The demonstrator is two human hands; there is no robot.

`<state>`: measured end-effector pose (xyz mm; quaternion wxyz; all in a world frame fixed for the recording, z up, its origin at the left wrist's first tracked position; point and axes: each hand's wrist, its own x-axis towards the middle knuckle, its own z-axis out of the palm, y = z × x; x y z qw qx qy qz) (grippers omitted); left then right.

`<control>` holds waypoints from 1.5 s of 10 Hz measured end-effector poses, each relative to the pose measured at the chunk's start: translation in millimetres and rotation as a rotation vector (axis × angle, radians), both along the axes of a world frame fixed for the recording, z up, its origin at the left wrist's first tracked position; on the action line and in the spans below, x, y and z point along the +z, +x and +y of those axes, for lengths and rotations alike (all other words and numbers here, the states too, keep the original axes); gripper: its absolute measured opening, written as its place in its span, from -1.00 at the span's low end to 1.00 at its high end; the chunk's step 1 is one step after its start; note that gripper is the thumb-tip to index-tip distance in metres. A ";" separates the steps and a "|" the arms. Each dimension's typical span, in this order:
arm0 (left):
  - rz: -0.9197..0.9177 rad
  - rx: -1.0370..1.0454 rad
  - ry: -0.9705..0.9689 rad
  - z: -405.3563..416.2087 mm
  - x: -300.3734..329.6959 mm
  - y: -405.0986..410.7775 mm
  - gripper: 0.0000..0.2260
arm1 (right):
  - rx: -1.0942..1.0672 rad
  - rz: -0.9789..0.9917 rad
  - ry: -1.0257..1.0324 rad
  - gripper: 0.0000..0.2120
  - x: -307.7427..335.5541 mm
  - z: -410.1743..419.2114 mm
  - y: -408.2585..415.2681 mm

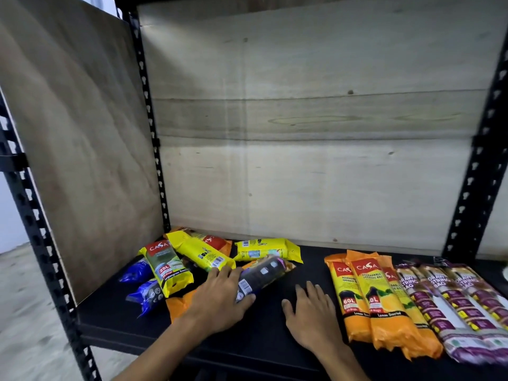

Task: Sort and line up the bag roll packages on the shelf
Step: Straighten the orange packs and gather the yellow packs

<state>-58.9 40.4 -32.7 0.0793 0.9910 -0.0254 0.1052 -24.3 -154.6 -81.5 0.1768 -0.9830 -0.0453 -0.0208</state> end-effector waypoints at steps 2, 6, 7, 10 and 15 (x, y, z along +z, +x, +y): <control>-0.122 0.100 -0.072 40.7 26.6 4.8 -0.36 | 0.040 0.035 -0.081 -0.32 -2.4 2.0 -2.6; -0.102 0.451 -0.139 155.5 67.7 39.7 -0.47 | 0.034 0.052 -0.086 -0.32 1.0 3.3 1.0; -0.122 0.600 -0.184 175.8 63.1 40.1 -0.48 | 0.028 0.064 -0.087 -0.32 1.9 4.4 2.9; 0.118 0.720 -0.239 197.5 36.0 35.5 -0.44 | 0.008 0.060 -0.090 -0.32 2.6 6.4 4.7; -0.080 0.592 -0.249 167.8 57.1 35.9 -0.40 | -0.007 0.066 -0.080 -0.32 5.3 8.5 2.3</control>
